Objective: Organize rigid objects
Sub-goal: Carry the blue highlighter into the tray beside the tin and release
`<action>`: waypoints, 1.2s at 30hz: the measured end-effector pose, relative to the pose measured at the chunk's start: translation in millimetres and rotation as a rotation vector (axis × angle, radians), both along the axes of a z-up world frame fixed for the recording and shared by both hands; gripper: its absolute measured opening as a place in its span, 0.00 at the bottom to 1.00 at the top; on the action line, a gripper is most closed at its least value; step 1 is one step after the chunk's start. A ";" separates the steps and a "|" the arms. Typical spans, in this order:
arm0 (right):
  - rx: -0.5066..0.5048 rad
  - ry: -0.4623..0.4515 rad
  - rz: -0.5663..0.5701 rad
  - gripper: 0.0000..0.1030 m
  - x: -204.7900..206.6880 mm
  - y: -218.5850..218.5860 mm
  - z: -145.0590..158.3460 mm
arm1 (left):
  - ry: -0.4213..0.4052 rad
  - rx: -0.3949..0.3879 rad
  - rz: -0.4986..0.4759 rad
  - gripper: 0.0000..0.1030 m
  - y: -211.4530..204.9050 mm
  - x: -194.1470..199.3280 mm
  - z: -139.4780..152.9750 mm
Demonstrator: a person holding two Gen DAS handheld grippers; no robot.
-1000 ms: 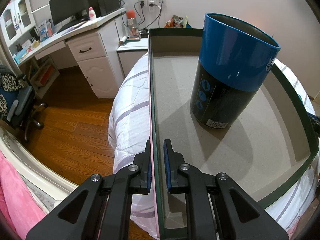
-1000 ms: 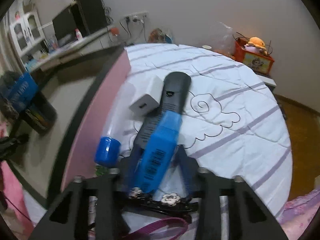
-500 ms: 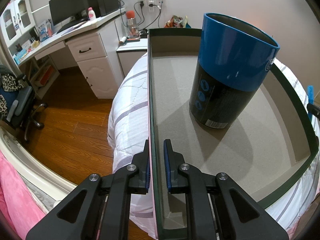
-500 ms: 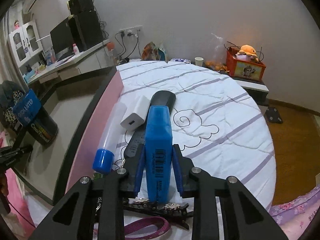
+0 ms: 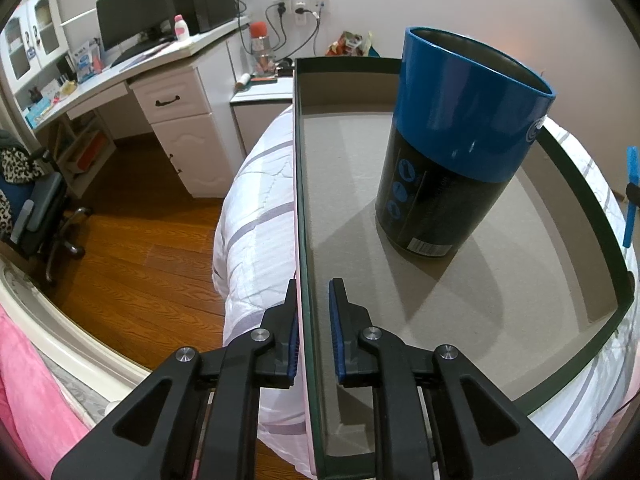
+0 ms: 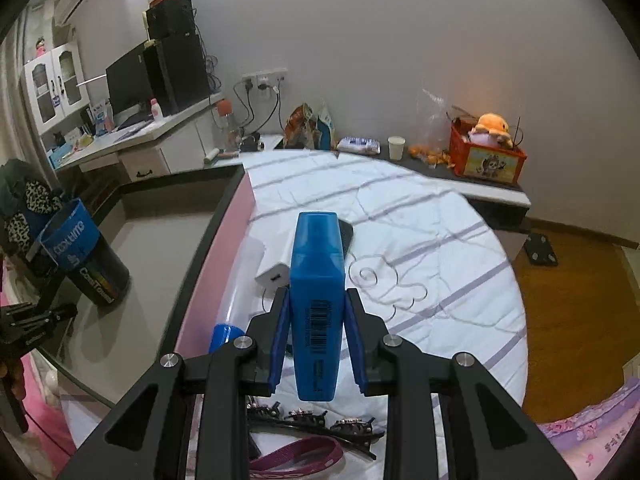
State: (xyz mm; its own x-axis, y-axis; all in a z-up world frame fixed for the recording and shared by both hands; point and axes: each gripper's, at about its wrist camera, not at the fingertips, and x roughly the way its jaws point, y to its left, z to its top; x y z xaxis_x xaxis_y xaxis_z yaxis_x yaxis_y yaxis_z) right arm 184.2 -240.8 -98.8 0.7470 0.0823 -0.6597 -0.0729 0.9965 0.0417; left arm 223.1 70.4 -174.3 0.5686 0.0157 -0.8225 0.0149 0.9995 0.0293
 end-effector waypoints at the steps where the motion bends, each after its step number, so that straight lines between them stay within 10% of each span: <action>1: -0.006 -0.001 0.005 0.26 0.1 2.2 2.3 | 0.000 -0.001 -0.001 0.12 0.3 -0.1 0.1; 16: -0.040 -0.136 0.183 0.26 -20.2 76.7 50.1 | -0.009 -0.015 -0.014 0.12 5.3 -4.1 1.4; 36: -0.069 0.111 0.336 0.27 12.7 153.3 -32.8 | -0.016 -0.030 -0.025 0.12 6.7 -5.5 3.1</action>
State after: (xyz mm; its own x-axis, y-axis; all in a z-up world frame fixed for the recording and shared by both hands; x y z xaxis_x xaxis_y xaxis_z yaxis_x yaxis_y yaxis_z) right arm 196.9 -87.5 -131.6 0.6096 0.2635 -0.7476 -0.3955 0.9184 0.0012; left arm 217.6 77.2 -171.2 0.5818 -0.0231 -0.8130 0.0394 0.9992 -0.0002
